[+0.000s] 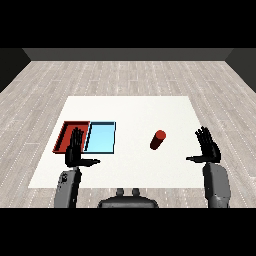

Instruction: Pick the red can and put it in the red box

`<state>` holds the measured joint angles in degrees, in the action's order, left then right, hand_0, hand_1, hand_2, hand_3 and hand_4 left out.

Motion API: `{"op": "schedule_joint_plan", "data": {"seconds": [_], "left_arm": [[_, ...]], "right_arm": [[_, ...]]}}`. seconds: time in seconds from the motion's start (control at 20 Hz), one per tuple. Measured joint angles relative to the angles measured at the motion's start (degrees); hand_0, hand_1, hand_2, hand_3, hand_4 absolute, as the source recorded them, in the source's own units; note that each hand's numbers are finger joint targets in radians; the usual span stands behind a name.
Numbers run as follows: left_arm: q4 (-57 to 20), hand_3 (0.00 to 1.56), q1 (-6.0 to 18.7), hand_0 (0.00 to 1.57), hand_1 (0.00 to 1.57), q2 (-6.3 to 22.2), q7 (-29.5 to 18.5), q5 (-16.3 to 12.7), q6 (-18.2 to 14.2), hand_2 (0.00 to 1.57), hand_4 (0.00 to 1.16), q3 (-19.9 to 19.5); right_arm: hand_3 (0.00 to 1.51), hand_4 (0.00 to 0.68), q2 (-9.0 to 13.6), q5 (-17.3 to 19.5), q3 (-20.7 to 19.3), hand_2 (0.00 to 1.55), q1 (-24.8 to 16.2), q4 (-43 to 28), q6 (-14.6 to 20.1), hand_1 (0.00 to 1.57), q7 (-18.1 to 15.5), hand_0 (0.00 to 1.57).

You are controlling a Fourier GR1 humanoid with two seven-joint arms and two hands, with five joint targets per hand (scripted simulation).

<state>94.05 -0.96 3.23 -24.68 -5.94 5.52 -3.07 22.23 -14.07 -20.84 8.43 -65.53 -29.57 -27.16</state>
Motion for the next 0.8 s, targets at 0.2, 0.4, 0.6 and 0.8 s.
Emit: {"op": "schedule_joint_plan", "data": {"seconds": [0.2,0.4,0.6,0.8], "left_arm": [[0.4,0.0,0.2,0.0,0.0,-0.5,0.6,0.1,-0.5,0.0,0.0,0.2],[-0.5,0.0,0.4,0.0,0.0,-0.5,-0.6,-0.3,-0.2,0.0,0.0,-0.5],[-0.5,0.0,-0.5,0.0,0.0,-1.0,-1.4,-0.2,-0.1,0.0,0.0,0.1],[-0.1,0.0,-0.5,0.0,0.0,-0.5,-0.9,-0.7,0.2,0.0,0.0,-0.7]], "right_arm": [[0.0,0.0,-0.5,0.0,0.6,0.0,3.3,1.0,1.7,0.0,2.5,0.0],[0.0,0.0,-1.3,0.2,1.6,0.0,5.0,1.5,2.8,0.0,4.1,0.0],[0.0,0.0,-2.3,-0.4,2.2,0.0,6.9,4.1,2.6,0.0,4.7,0.0],[0.0,0.0,-3.8,-0.2,3.0,0.0,9.1,8.7,2.6,0.0,3.6,0.0]]}}
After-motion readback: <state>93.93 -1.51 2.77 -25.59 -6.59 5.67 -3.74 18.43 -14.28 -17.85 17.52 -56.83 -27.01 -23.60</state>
